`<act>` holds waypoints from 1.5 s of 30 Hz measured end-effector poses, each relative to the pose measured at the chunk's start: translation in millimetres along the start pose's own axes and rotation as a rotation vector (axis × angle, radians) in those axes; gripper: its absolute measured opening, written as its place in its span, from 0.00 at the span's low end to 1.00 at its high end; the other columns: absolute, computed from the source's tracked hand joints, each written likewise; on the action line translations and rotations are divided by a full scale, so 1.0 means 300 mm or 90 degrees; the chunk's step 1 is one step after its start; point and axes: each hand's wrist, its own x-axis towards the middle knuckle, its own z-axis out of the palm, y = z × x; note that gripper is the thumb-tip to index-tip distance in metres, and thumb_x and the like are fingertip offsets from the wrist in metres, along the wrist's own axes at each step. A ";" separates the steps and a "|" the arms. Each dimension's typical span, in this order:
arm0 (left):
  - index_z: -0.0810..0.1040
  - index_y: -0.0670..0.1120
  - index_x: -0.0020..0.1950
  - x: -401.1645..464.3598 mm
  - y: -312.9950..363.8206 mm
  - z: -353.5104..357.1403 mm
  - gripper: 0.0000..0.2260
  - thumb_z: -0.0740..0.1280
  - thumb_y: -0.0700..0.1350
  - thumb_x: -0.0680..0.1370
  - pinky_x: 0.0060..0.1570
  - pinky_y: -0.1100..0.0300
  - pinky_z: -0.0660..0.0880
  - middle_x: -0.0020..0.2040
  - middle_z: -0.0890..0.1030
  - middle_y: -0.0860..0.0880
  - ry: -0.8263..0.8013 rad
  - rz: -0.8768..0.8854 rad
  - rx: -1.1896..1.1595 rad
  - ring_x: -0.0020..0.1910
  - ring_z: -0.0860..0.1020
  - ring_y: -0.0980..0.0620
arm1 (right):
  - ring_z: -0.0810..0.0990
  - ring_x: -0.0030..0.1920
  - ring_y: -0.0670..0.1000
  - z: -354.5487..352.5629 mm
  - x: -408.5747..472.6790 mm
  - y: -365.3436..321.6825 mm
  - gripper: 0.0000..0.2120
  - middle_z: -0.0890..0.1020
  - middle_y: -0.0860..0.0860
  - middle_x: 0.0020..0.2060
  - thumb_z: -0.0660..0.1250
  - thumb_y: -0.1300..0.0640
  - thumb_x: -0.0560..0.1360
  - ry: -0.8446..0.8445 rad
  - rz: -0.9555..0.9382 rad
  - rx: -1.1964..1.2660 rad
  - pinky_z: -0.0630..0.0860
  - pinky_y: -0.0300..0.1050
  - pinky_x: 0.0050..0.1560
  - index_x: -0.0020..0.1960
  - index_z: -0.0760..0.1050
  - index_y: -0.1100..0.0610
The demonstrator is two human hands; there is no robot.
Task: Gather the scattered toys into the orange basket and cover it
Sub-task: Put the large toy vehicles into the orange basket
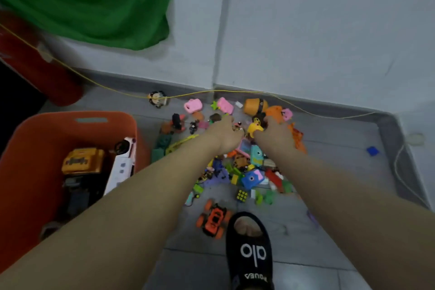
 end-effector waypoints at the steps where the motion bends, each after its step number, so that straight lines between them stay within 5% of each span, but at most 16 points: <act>1: 0.62 0.44 0.75 0.046 0.033 0.043 0.24 0.60 0.50 0.81 0.53 0.55 0.71 0.68 0.73 0.39 -0.027 -0.009 0.001 0.62 0.74 0.39 | 0.67 0.67 0.65 -0.006 0.040 0.080 0.24 0.69 0.63 0.68 0.63 0.49 0.74 -0.009 0.026 -0.051 0.68 0.58 0.66 0.69 0.67 0.53; 4: 0.62 0.46 0.75 0.115 0.053 0.129 0.21 0.58 0.50 0.82 0.45 0.57 0.68 0.60 0.76 0.41 -0.079 -0.032 -0.031 0.50 0.75 0.42 | 0.59 0.72 0.66 0.004 0.112 0.208 0.28 0.61 0.64 0.72 0.62 0.47 0.72 -0.032 0.074 -0.126 0.59 0.62 0.70 0.71 0.63 0.48; 7: 0.64 0.48 0.69 0.173 0.039 0.205 0.15 0.58 0.49 0.83 0.45 0.58 0.67 0.48 0.75 0.49 -0.112 -0.070 -0.046 0.49 0.72 0.46 | 0.66 0.68 0.66 0.050 0.181 0.292 0.31 0.66 0.62 0.70 0.60 0.38 0.68 -0.109 0.150 -0.091 0.64 0.62 0.69 0.68 0.66 0.46; 9: 0.61 0.46 0.74 0.190 0.020 0.232 0.22 0.58 0.51 0.82 0.46 0.56 0.68 0.52 0.74 0.48 -0.140 -0.103 -0.067 0.52 0.74 0.44 | 0.76 0.56 0.62 0.074 0.190 0.322 0.26 0.76 0.58 0.58 0.58 0.35 0.65 -0.121 0.143 -0.068 0.74 0.57 0.59 0.54 0.74 0.50; 12: 0.51 0.47 0.80 0.182 -0.009 0.248 0.28 0.57 0.54 0.83 0.54 0.53 0.68 0.69 0.69 0.43 -0.164 -0.146 -0.063 0.61 0.73 0.43 | 0.77 0.44 0.59 0.096 0.166 0.332 0.17 0.79 0.58 0.42 0.61 0.42 0.69 -0.070 0.091 -0.034 0.75 0.47 0.44 0.37 0.73 0.56; 16: 0.50 0.48 0.80 0.121 -0.023 0.195 0.29 0.56 0.54 0.83 0.60 0.50 0.69 0.76 0.63 0.41 -0.141 -0.176 -0.092 0.67 0.72 0.41 | 0.74 0.47 0.61 0.061 0.129 0.269 0.13 0.76 0.59 0.44 0.63 0.48 0.75 0.079 0.036 0.049 0.74 0.50 0.47 0.42 0.73 0.58; 19: 0.54 0.48 0.79 0.039 -0.003 0.112 0.27 0.56 0.54 0.83 0.56 0.55 0.67 0.75 0.64 0.42 -0.097 -0.160 -0.125 0.60 0.72 0.45 | 0.74 0.41 0.61 -0.043 0.091 0.175 0.14 0.75 0.57 0.35 0.64 0.50 0.75 0.174 -0.028 0.127 0.72 0.52 0.42 0.35 0.67 0.57; 24: 0.63 0.47 0.75 -0.131 0.002 -0.072 0.30 0.60 0.61 0.78 0.68 0.45 0.66 0.71 0.69 0.42 -0.020 -0.135 -0.250 0.68 0.69 0.41 | 0.71 0.39 0.57 -0.222 -0.037 -0.055 0.20 0.69 0.49 0.28 0.66 0.50 0.75 0.202 -0.093 0.214 0.65 0.49 0.44 0.31 0.61 0.55; 27: 0.68 0.48 0.69 -0.243 -0.010 -0.195 0.28 0.61 0.64 0.76 0.60 0.51 0.70 0.64 0.74 0.42 0.024 -0.139 -0.370 0.63 0.74 0.44 | 0.70 0.36 0.54 -0.290 -0.155 -0.239 0.17 0.69 0.51 0.30 0.66 0.50 0.75 0.187 -0.122 0.328 0.61 0.49 0.38 0.33 0.63 0.54; 31: 0.72 0.51 0.67 -0.432 -0.095 -0.367 0.27 0.59 0.67 0.77 0.65 0.48 0.71 0.61 0.78 0.44 0.078 -0.124 -0.549 0.59 0.78 0.45 | 0.72 0.34 0.54 -0.303 -0.380 -0.520 0.17 0.71 0.52 0.29 0.68 0.45 0.70 0.047 -0.136 0.559 0.72 0.54 0.38 0.31 0.64 0.52; 35: 0.79 0.47 0.64 -0.614 -0.220 -0.477 0.34 0.53 0.71 0.76 0.60 0.47 0.75 0.60 0.81 0.42 0.075 -0.080 -0.732 0.57 0.81 0.43 | 0.72 0.31 0.54 -0.214 -0.586 -0.707 0.13 0.71 0.58 0.31 0.69 0.53 0.75 -0.192 -0.134 0.765 0.68 0.42 0.29 0.37 0.66 0.54; 37: 0.81 0.44 0.59 -0.689 -0.285 -0.522 0.36 0.51 0.72 0.76 0.52 0.48 0.76 0.55 0.83 0.39 0.110 -0.077 -0.796 0.50 0.84 0.43 | 0.72 0.23 0.49 -0.143 -0.659 -0.752 0.12 0.73 0.52 0.24 0.67 0.54 0.78 -0.283 -0.120 0.795 0.68 0.37 0.24 0.39 0.67 0.55; 42: 0.78 0.42 0.62 -0.784 -0.451 -0.598 0.38 0.76 0.68 0.62 0.52 0.36 0.78 0.55 0.82 0.36 0.376 -0.116 -0.804 0.51 0.83 0.37 | 0.76 0.30 0.47 0.101 -0.767 -0.791 0.16 0.80 0.53 0.37 0.63 0.45 0.78 -0.453 -0.026 0.754 0.73 0.41 0.34 0.49 0.82 0.56; 45: 0.72 0.46 0.61 -0.794 -0.530 -0.595 0.36 0.81 0.61 0.61 0.39 0.49 0.81 0.53 0.81 0.43 0.489 -0.151 -0.697 0.46 0.83 0.46 | 0.83 0.40 0.48 0.208 -0.779 -0.774 0.19 0.86 0.49 0.41 0.57 0.42 0.80 -0.498 0.041 0.704 0.78 0.46 0.45 0.47 0.82 0.52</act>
